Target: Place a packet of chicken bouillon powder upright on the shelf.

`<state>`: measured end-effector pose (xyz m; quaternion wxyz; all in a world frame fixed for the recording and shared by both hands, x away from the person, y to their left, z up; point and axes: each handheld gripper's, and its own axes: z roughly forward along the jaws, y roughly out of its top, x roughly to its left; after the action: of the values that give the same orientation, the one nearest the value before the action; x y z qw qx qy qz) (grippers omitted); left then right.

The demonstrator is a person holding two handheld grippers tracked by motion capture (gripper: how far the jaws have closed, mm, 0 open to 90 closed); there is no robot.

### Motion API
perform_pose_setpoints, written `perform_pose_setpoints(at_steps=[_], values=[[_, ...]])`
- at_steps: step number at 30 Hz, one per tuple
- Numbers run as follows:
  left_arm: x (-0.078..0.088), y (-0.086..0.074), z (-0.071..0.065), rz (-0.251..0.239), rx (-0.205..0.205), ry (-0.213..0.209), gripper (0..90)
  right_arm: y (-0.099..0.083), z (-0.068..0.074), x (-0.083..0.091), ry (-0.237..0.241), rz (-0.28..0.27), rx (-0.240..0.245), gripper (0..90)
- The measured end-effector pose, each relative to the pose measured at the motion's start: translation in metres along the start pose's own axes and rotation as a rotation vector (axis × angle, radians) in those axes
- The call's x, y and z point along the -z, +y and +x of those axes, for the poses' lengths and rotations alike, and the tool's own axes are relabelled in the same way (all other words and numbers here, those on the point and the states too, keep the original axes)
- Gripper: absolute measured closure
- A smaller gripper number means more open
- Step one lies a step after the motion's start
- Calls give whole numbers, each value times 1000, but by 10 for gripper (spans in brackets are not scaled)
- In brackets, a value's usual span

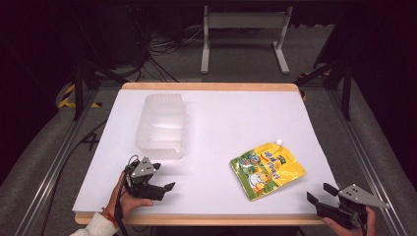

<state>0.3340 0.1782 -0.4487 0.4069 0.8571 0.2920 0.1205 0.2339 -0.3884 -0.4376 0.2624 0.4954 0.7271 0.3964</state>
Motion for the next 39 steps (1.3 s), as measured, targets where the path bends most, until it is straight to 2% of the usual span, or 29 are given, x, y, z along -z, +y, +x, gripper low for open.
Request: perform_pose_setpoints(at_steps=[7, 13, 16, 17, 20, 23, 26, 28, 31, 34, 37, 39], values=[[1, -3, -1, 10, -12, 1, 141, 2, 0, -4, 30, 9, -33, 284], [0, -1, -5, 10, -30, -5, 141, 2, 4, -9, 68, 46, -47, 283], [-1, -1, -8, 13, -39, -16, 141, 4, 6, -13, 113, 69, -65, 281], [-2, 0, -8, 12, -40, -16, 141, 5, 6, -14, 135, 75, -88, 279], [-3, 1, -11, 21, -49, -22, 141, 9, 7, -19, 163, 95, -110, 276], [-6, 2, -13, 27, -59, -27, 141, 16, 7, -27, 208, 116, -154, 266], [-7, 3, -15, 31, -64, -32, 142, 22, 10, -35, 227, 146, -167, 245], [-8, 4, -17, 34, -69, -40, 141, 26, 13, -46, 279, 180, -202, 225], [-10, 5, -18, 34, -76, -44, 141, 30, 15, -50, 300, 187, -219, 226], [-12, 8, -21, 37, -80, -56, 141, 35, 18, -60, 342, 189, -247, 222], [-15, 10, -23, 38, -92, -63, 141, 40, 20, -71, 364, 177, -281, 223], [-16, 12, -24, 38, -91, -71, 141, 43, 22, -77, 370, 171, -294, 279]])
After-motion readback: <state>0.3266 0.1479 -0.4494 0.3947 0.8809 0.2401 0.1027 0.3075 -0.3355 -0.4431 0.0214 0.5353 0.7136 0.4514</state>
